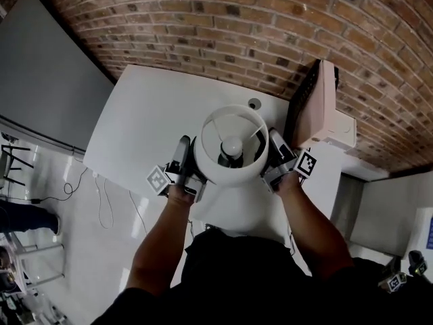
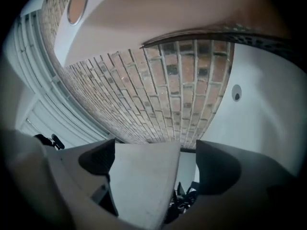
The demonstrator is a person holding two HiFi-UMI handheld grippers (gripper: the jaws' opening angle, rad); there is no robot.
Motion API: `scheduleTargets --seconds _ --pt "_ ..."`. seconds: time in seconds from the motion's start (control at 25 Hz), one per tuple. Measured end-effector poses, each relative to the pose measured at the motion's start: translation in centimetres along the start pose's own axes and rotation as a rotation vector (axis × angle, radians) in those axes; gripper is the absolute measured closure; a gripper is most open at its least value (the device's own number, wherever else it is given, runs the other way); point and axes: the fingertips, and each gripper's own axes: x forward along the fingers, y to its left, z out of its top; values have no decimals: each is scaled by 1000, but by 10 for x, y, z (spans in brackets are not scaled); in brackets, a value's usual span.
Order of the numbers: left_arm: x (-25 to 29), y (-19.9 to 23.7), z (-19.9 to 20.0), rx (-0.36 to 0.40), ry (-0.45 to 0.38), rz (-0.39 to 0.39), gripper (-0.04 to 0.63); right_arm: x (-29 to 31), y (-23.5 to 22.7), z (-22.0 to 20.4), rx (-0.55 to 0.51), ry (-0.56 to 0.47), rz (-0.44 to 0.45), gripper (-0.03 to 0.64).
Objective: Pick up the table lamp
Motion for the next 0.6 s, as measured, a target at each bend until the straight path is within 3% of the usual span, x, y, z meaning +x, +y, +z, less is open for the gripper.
scheduleTargets --seconds 0.16,0.44,0.6 --pt "8 1 -13 -19 43 -17 181 9 7 -9 57 17 63 92" --pt "11 3 -17 -97 25 -35 181 12 8 -20 186 18 105 91" --pt "9 5 -18 -111 15 -30 181 13 9 -23 189 28 112 92"
